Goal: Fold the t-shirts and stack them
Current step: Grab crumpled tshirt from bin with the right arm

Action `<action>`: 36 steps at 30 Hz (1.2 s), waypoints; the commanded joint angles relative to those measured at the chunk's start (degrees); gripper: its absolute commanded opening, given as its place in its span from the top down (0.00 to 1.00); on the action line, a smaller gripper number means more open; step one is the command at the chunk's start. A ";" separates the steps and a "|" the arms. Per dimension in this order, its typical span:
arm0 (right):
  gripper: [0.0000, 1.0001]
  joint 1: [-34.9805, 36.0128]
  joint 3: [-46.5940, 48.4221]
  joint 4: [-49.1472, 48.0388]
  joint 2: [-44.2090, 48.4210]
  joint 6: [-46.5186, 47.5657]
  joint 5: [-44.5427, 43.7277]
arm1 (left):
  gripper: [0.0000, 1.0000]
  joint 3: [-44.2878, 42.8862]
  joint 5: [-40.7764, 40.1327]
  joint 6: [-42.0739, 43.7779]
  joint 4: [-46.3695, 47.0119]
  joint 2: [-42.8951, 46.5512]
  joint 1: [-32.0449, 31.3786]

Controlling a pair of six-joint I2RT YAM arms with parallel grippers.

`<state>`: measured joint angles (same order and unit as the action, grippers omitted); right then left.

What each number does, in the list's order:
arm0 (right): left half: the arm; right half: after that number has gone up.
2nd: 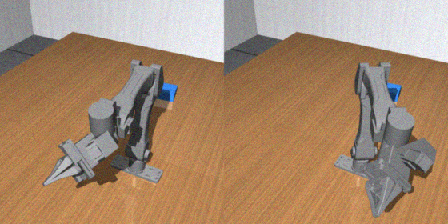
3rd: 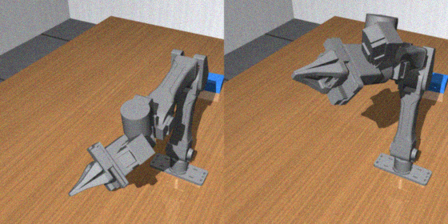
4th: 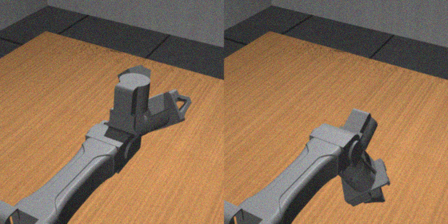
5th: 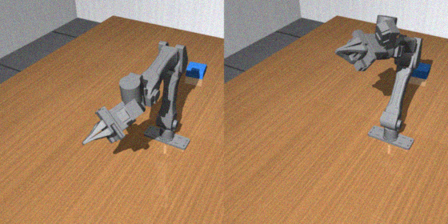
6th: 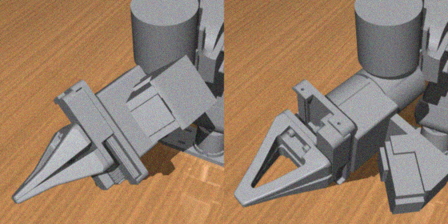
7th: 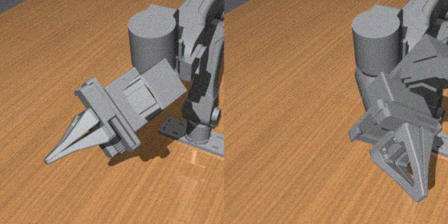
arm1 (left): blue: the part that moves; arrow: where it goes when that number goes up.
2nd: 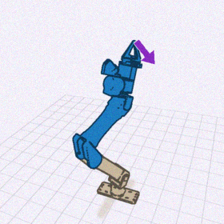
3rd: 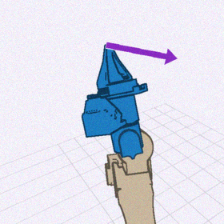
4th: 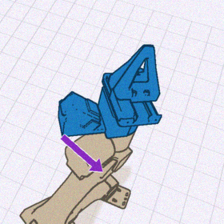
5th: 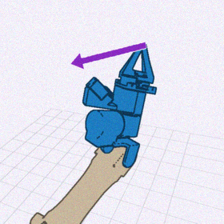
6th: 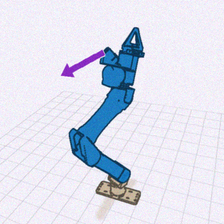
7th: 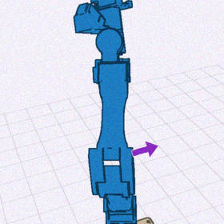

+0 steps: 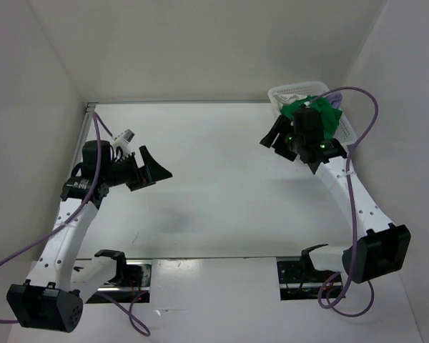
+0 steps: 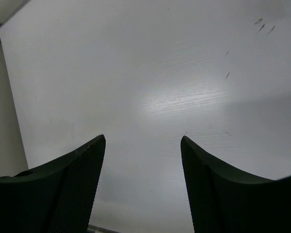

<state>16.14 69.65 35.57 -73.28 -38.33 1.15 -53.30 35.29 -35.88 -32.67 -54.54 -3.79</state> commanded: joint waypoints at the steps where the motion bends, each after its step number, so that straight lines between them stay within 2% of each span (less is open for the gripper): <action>1: 0.31 -5.05 4.53 -2.70 0.15 -0.52 0.95 | 0.01 -2.86 3.99 2.30 1.45 0.84 -1.74; 3: 0.31 -8.21 5.05 -3.49 0.15 -0.52 3.15 | 0.01 -2.08 4.70 1.69 2.69 0.84 -2.27; 6: 0.46 -14.98 5.68 -5.16 -0.46 1.14 5.70 | 0.01 0.03 7.33 0.02 5.50 1.37 -3.68; 7: 0.63 -17.87 6.81 -5.16 -1.42 1.15 5.71 | 0.01 0.56 8.03 -0.68 7.25 1.89 -4.64; 8: 0.71 -19.38 8.12 -5.95 -2.13 1.76 5.19 | 0.01 0.56 8.04 -2.16 7.79 1.90 -5.34; 9: 0.80 -20.87 8.75 -5.95 -3.70 1.76 5.18 | 0.06 1.43 8.04 -2.18 8.66 1.90 -5.35; 11: 0.92 -24.64 11.46 -6.48 -5.99 1.76 5.70 | 0.49 1.44 8.04 -2.88 9.20 2.60 -5.35; 12: 0.92 -24.67 12.43 -6.48 -8.35 1.15 4.66 | 0.59 1.44 8.04 -2.88 9.20 2.60 -6.04; 13: 0.92 -25.36 13.40 -7.09 -9.68 1.15 3.96 | 0.75 1.44 6.91 -2.88 8.42 3.12 -6.57; 14: 0.92 -25.37 15.32 -7.10 -11.00 0.45 3.34 | 0.82 1.44 6.12 -2.27 7.89 3.13 -6.58; 15: 0.93 -25.37 16.21 -8.49 -12.32 0.45 2.73 | 0.85 1.44 5.33 -2.27 7.88 3.13 -7.10; 16: 0.91 -25.37 16.83 -9.11 -15.03 -0.16 2.20 | 0.85 1.44 5.32 -2.27 7.88 3.65 -7.72; 17: 0.86 -25.37 18.06 -9.73 -16.45 -0.95 2.19 | 0.80 1.44 5.32 -2.27 8.49 3.66 -7.72; 18: 0.73 -25.89 18.68 -10.78 -17.68 -0.96 2.19 | 0.74 2.66 5.32 -2.27 8.50 3.66 -8.42; 21: 0.55 -25.90 19.91 -12.63 -21.29 -1.66 2.19 | 0.61 3.90 5.84 -2.97 9.98 4.18 -8.95; 22: 0.53 -25.90 19.91 -13.85 -21.99 -1.66 1.67 | 0.55 4.43 5.84 -2.97 9.99 4.18 -9.65; 26: 0.52 -26.42 22.55 -13.16 -27.43 -1.66 -0.53 | 0.50 5.48 5.84 -2.97 11.04 4.18 -10.89; 36: 0.48 -28.01 23.96 -15.01 -30.44 -2.28 -4.66 | 0.48 4.34 4.61 -1.12 10.52 0.75 -11.41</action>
<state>-10.63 89.80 23.94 -103.15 -40.47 -0.47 -48.01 39.99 -38.89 -24.14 -53.25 -14.94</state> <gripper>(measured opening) 0.516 0.514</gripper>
